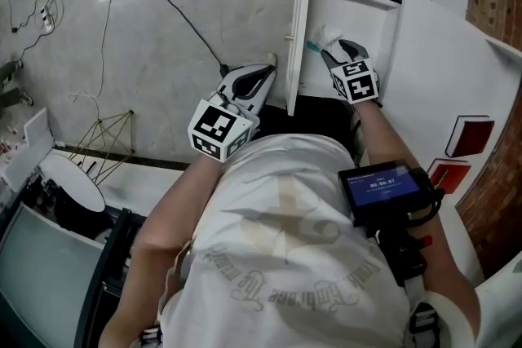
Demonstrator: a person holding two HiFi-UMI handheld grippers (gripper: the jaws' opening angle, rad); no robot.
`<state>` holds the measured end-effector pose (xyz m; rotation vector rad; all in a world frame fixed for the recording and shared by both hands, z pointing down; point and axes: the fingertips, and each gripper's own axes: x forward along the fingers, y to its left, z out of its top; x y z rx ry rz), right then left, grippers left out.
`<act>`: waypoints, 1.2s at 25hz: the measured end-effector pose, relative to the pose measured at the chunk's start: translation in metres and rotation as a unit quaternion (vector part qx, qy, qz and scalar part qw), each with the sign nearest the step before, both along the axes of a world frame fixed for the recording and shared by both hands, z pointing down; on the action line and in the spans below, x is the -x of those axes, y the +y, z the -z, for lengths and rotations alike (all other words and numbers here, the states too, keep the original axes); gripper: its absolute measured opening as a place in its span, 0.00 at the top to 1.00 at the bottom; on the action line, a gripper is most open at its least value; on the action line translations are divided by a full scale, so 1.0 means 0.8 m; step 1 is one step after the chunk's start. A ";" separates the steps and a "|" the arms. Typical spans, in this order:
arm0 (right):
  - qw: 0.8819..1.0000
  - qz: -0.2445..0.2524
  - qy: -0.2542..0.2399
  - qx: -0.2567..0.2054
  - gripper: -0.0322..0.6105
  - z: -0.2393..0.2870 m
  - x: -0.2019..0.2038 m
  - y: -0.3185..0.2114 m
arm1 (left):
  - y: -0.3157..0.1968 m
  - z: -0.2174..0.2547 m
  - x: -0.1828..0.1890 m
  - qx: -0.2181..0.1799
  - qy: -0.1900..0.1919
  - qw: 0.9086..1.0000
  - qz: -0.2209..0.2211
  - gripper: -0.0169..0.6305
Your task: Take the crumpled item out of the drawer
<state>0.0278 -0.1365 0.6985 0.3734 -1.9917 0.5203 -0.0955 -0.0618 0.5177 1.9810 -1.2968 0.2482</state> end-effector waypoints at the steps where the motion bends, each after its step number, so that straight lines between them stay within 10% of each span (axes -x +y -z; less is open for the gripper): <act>1: 1.000 0.005 0.003 0.001 0.61 -0.006 0.001 -0.001 | 0.003 -0.003 0.001 0.003 0.000 1.000 0.002 0.94; 19: 0.995 0.083 0.055 0.006 0.50 -0.071 0.004 0.004 | 0.006 -0.018 -0.009 0.029 0.005 0.999 0.016 0.94; 26: 0.963 0.255 0.079 -0.033 0.48 -0.079 0.018 0.030 | 0.003 -0.011 -0.004 0.033 0.001 0.999 0.021 0.94; 30: 0.962 0.251 0.106 -0.034 0.48 -0.088 0.005 0.043 | 0.013 -0.005 -0.007 0.036 0.001 0.999 0.023 0.94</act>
